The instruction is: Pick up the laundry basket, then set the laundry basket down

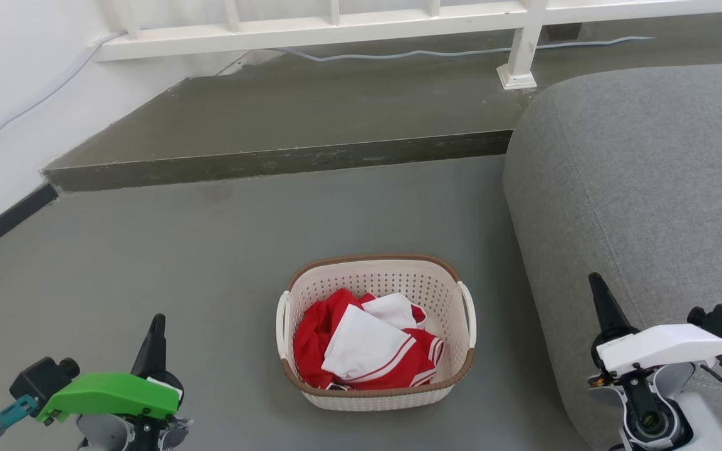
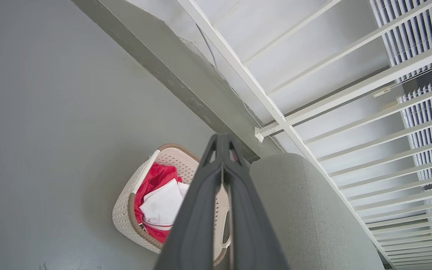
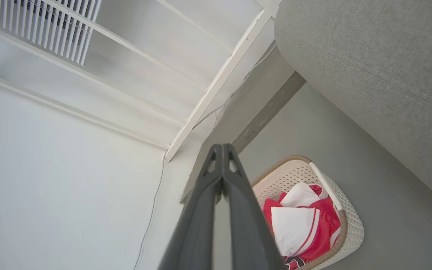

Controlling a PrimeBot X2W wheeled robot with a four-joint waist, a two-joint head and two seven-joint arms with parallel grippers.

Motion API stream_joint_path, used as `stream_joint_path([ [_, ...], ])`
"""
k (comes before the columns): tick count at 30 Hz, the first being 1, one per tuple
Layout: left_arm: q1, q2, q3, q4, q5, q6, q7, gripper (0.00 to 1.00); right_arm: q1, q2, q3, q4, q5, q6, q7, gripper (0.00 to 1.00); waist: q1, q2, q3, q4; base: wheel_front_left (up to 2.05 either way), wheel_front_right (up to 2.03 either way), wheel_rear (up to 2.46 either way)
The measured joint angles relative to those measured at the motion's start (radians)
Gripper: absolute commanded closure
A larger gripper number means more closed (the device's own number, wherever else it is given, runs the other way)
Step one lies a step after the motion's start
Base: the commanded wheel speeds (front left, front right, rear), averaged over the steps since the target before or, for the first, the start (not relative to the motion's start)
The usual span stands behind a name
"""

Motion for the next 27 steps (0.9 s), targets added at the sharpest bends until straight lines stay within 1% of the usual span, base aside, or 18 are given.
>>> stream_joint_path([
  [3,0.000,0.000,0.009,-0.002,-0.033,-0.003,0.006,1.00,0.000,0.001,-0.013,0.000,0.033,0.008,0.009,1.00,0.0000,0.0000,-0.001,0.000,0.00,0.00,0.00],
  [8,0.000,-0.001,0.021,-0.004,-0.077,-0.004,0.026,1.00,-0.002,0.002,-0.033,0.000,0.084,0.009,0.025,1.00,0.0000,0.0000,-0.003,0.000,0.00,0.00,0.00],
  [10,0.000,-0.001,0.028,-0.005,-0.104,-0.004,0.032,1.00,-0.002,0.003,-0.041,0.000,0.107,0.017,0.030,1.00,0.0000,0.0000,-0.004,-0.001,0.00,0.00,0.00],
  [27,0.000,-0.002,0.078,-0.016,-0.262,-0.014,0.085,1.00,-0.007,0.013,-0.111,-0.001,0.288,0.037,0.081,1.00,0.0000,0.0000,-0.010,-0.002,0.00,0.00,0.00],
])
